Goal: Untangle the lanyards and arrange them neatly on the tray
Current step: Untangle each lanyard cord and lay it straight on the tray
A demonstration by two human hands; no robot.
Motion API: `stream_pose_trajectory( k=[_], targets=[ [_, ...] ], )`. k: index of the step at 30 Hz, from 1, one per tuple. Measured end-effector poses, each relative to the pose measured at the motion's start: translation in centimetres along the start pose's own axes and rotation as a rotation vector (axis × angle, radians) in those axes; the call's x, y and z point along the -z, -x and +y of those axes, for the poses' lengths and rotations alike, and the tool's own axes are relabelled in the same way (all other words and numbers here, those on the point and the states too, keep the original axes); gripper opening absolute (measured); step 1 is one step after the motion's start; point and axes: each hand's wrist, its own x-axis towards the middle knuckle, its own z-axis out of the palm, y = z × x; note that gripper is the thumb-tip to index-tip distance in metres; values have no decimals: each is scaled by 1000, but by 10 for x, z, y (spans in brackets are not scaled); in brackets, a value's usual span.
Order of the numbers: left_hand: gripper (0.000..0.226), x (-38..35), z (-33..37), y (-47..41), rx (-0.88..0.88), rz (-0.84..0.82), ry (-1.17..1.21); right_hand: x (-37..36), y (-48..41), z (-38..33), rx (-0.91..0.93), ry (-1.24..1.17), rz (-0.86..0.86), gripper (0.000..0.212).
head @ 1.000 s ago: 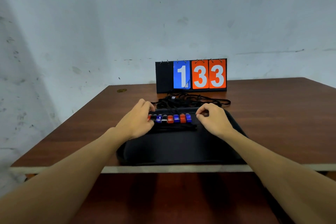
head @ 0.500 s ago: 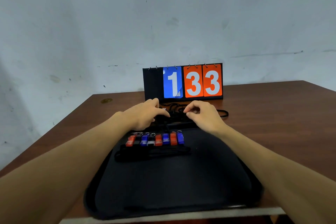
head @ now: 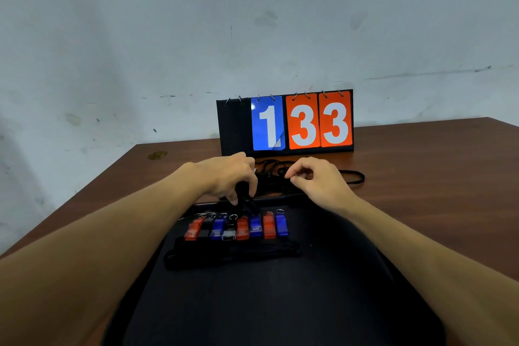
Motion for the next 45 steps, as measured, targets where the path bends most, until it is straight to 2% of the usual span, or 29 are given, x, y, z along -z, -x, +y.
stream_pose_trajectory(
  k=[4,9,18,22,26,30,36,40,45],
  targets=[
    [21,-1,-6,1,11,17,19,-3,1,-3,12,13,-25,13],
    [11,-5,-9,2,63,99,90,-4,1,-11,11,22,-24,12],
    [7,41,-4,26,314,658,708,6,3,-38,18,-96,-19,23],
    [10,72,18,42,257,800,1068,16,7,-64,-2,-190,-34,37],
    [9,101,39,59,243,865,1159,25,8,-90,-28,-250,-36,41],
    [10,118,49,69,307,894,1200,26,9,-110,-11,-260,-18,38],
    [6,123,48,65,326,942,1387,24,3,-103,15,-52,-100,46],
    [2,123,40,55,306,998,1536,24,-4,-90,26,-82,-105,21],
    [12,105,21,35,400,1125,1690,29,-12,-68,-39,-178,-130,15]
  ],
)
